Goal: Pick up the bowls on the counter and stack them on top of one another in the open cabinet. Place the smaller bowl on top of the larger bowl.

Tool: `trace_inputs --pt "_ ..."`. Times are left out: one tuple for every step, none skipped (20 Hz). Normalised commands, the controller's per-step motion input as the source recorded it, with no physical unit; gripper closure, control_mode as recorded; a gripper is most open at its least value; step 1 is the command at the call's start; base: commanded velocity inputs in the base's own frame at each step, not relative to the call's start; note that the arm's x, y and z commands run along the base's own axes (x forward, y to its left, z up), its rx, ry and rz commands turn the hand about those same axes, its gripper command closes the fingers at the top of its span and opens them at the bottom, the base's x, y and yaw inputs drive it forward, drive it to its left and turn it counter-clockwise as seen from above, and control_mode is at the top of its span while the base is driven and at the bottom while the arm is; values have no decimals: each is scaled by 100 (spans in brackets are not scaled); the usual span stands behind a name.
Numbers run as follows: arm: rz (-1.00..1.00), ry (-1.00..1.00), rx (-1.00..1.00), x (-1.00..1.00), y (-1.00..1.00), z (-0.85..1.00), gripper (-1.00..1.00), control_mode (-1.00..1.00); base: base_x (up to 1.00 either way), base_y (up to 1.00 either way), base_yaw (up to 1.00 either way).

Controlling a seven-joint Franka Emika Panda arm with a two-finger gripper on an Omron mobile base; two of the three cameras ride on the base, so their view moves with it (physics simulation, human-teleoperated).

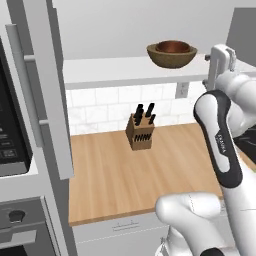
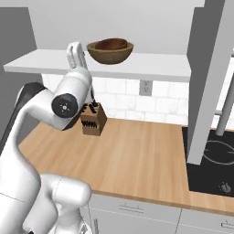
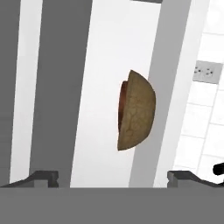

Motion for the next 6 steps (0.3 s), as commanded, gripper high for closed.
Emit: trace_inputs --pt "0 0 0 -76 0 0 -100 -100 0 0 0" --pt "0 0 0 -74 0 0 -100 -100 0 0 0" --pt "0 7 0 -72 0 0 -100 -100 0 0 0" --pt "0 12 0 -73 0 1 -100 -100 0 0 0" --pt "0 13 0 -81 0 0 -100 -100 0 0 0" --pt "0 15 0 -73 0 0 -100 -100 0 0 0"
